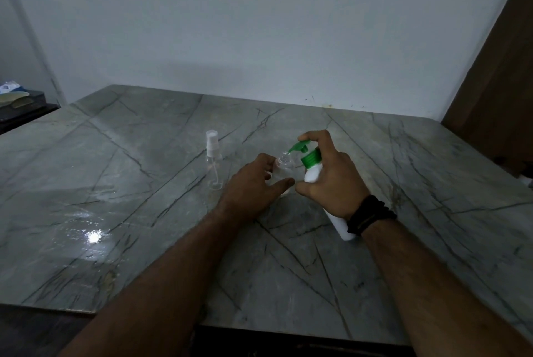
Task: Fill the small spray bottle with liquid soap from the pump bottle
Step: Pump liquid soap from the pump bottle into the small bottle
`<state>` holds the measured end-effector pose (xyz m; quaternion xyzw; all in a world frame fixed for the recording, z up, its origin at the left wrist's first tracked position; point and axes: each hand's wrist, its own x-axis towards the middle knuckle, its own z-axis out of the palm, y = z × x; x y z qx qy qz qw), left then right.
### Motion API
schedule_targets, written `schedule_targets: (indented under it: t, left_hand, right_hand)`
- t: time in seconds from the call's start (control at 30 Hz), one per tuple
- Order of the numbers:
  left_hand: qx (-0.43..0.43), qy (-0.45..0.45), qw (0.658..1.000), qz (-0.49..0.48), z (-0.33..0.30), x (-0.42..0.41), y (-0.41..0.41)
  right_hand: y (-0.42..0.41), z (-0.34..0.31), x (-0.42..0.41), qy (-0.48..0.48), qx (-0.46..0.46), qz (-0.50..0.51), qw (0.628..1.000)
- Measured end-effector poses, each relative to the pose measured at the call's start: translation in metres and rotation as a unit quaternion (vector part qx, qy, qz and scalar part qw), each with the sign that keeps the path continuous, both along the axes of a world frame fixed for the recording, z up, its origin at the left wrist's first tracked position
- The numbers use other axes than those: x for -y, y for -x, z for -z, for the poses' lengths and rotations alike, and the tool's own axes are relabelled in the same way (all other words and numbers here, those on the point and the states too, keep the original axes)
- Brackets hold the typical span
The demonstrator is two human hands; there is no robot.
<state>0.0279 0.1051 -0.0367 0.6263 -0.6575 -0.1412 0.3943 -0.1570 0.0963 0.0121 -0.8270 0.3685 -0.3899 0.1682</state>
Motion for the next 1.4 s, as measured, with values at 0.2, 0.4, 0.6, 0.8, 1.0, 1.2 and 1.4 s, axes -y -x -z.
schedule_targets:
  t: [0.2,0.4,0.6,0.8,1.0,1.2,1.4]
  left_hand:
    - [0.001,0.003,1.000,0.002,-0.0002,-0.0006,-0.0001]
    - [-0.003,0.000,1.000,0.003,-0.0007,0.0000,-0.0001]
    - [-0.005,0.001,1.000,0.003,0.0003,0.0002,-0.0001]
    - [-0.013,0.000,1.000,0.009,0.0006,-0.0003,-0.0009]
    - [-0.005,0.001,1.000,0.008,0.0006,0.0003,-0.0011]
    - [-0.002,0.002,1.000,0.004,0.0007,0.0010,-0.0008]
    - [-0.006,0.000,1.000,0.005,0.0006,0.0010,-0.0014]
  right_hand:
    - [-0.0004,0.0000,0.0001,0.005,-0.005,-0.004,1.000]
    - [0.0004,0.0000,0.0008,-0.005,0.007,0.001,1.000]
    - [0.0005,-0.0017,-0.0007,-0.003,0.005,-0.002,1.000]
    - [0.0008,-0.0021,-0.0014,-0.004,0.010,0.005,1.000]
    - [-0.0003,-0.0022,-0.0013,-0.002,0.001,0.000,1.000]
    - [0.0002,-0.0017,0.0000,-0.007,0.011,-0.002,1.000]
    - [0.0010,-0.0029,-0.0017,-0.008,0.022,-0.008,1.000]
